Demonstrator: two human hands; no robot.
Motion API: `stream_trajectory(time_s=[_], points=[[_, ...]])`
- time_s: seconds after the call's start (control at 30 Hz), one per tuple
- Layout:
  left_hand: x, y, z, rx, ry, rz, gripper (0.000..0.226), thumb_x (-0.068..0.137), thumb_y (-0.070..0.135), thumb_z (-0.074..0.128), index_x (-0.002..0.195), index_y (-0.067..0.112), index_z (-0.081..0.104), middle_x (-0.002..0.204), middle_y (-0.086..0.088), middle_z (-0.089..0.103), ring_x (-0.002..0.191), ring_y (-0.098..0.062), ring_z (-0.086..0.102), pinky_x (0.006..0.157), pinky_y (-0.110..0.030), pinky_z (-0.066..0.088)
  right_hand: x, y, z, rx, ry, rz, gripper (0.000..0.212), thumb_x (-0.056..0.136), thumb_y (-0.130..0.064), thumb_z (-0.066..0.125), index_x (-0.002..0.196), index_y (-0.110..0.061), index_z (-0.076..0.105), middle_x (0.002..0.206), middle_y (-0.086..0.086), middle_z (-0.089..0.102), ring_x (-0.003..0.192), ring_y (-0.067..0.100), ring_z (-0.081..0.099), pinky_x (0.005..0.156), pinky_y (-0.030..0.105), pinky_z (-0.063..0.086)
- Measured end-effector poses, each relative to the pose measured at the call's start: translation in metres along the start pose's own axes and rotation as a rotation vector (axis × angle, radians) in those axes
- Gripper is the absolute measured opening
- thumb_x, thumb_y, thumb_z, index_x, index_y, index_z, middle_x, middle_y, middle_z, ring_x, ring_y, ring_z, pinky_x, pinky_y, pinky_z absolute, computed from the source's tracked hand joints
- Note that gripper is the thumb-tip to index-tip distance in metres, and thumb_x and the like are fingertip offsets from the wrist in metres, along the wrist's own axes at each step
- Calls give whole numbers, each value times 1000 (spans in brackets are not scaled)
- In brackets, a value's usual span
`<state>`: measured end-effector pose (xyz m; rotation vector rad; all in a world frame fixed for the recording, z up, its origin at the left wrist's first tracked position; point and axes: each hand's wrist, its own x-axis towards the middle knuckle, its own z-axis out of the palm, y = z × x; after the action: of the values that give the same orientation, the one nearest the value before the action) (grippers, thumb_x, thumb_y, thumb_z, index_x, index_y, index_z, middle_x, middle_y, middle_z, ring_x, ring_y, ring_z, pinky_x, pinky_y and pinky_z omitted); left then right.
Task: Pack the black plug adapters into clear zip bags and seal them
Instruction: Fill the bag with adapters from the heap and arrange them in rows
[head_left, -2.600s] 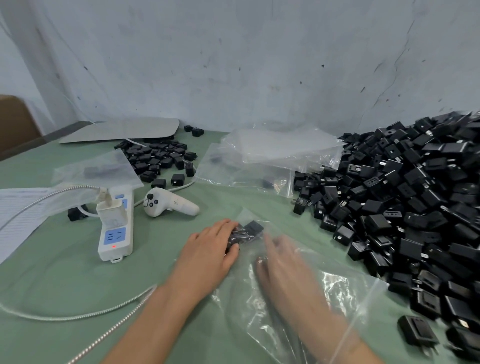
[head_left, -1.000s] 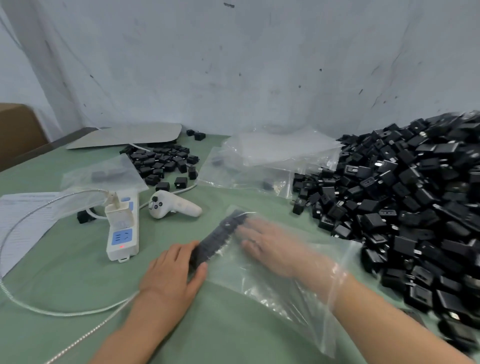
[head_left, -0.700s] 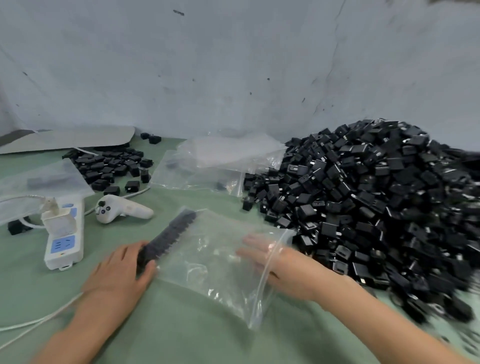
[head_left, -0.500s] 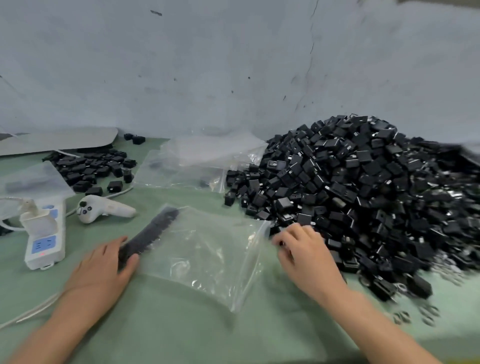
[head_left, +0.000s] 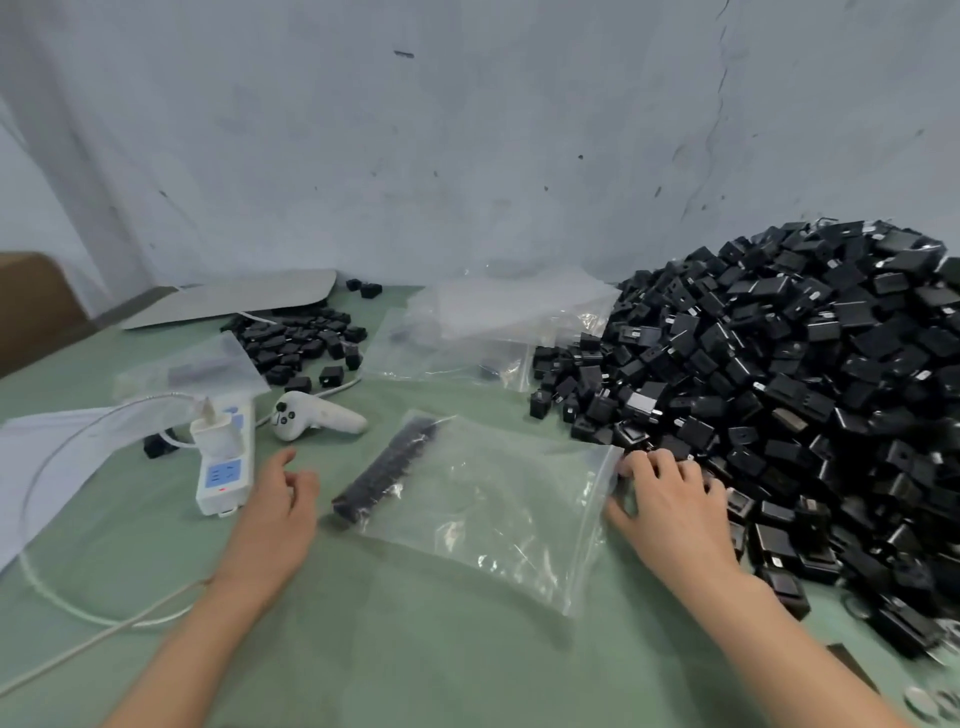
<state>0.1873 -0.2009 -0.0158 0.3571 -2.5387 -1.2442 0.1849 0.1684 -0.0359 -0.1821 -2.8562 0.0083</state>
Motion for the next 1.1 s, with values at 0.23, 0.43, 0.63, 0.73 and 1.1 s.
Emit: stream_trajectory(time_s=[0.23, 0.43, 0.63, 0.73, 1.1], points=[[4, -4, 2, 40, -63, 17, 50, 104, 33, 40, 151, 16, 34, 105, 8, 55, 105, -19, 51, 92, -30, 31, -11, 5, 0, 23, -26, -2, 53, 99, -53, 38, 149, -38, 33, 139, -7, 49, 124, 23, 47, 100, 44, 40], [6, -10, 0, 66, -73, 52, 48, 104, 31, 42, 149, 17, 36, 115, -3, 56, 103, -23, 52, 90, -33, 32, -39, 7, -5, 101, -45, -53, 49, 94, -57, 37, 140, -40, 38, 130, -12, 49, 117, 16, 52, 98, 37, 40], [6, -14, 1, 78, -92, 78, 49, 103, 25, 45, 149, 11, 36, 107, -6, 59, 99, -27, 54, 90, -34, 34, -19, 12, -1, 68, -26, -22, 54, 98, -56, 36, 148, -37, 37, 132, -11, 55, 112, 17, 54, 89, 31, 44], [6, -14, 1, 103, -90, 88, 47, 103, 25, 45, 147, 11, 38, 108, -5, 60, 99, -27, 55, 89, -36, 35, -19, 12, 2, 37, -6, -49, 48, 98, -53, 39, 142, -33, 46, 119, -11, 57, 100, 17, 54, 76, 29, 46], [7, -14, -1, 84, -69, 103, 45, 102, 28, 45, 145, 16, 39, 104, 0, 58, 93, -25, 56, 87, -39, 36, -14, 18, -42, 1508, -42, 495, 14, 88, -39, 68, 97, -27, 70, 78, -7, 68, 66, 6, 57, 49, 21, 40]])
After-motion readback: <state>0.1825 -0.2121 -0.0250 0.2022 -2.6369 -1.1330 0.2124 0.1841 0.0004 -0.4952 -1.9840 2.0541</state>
